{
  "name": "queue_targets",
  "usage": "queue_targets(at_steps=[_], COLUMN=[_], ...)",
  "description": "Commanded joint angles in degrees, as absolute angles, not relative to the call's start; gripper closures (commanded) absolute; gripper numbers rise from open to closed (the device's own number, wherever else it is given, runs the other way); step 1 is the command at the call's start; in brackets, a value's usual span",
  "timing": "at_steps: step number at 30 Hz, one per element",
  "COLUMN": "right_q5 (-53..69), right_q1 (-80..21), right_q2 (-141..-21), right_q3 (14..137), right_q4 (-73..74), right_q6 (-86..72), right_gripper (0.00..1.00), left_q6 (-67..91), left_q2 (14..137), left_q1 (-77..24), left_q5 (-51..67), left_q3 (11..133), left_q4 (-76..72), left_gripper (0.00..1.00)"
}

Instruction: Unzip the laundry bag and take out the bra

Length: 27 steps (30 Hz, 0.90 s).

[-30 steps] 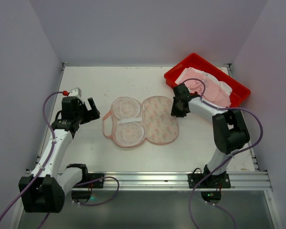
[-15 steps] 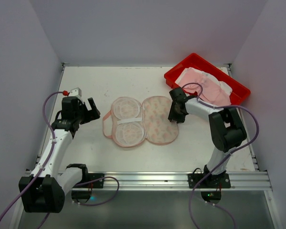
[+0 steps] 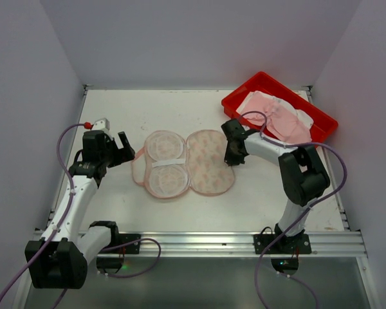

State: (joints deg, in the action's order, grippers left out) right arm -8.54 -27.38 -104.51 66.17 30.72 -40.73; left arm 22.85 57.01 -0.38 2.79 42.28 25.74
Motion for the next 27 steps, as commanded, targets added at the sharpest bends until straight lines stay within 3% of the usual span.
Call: queue_targets(at_steps=[1, 9, 16, 27], right_q5=[-16.16, -20.21, -4.23, 10.27], right_q1=[-27.33, -27.33, -30.31, -36.91], right_q2=[-97.22, -84.38, -80.86, -100.17], right_q3=[66.18, 73.64, 78.66, 83.94], right_q4=[35.32, 41.22, 35.63, 28.49], right_q6=[-36.66, -24.36, -20.39, -21.97], right_gripper=[1.00, 1.00, 1.00, 1.00], left_q6=[21.01, 21.01, 21.01, 21.01], left_q2=[55.90, 56.07, 56.42, 56.25], left_q1=[0.00, 0.00, 0.00, 0.00], left_q5=[3.51, 3.95, 4.57, 4.57], left_q3=[42.01, 41.92, 41.84, 41.75], left_q4=[23.55, 23.47, 23.38, 23.29], left_gripper=[0.01, 0.01, 0.01, 0.01])
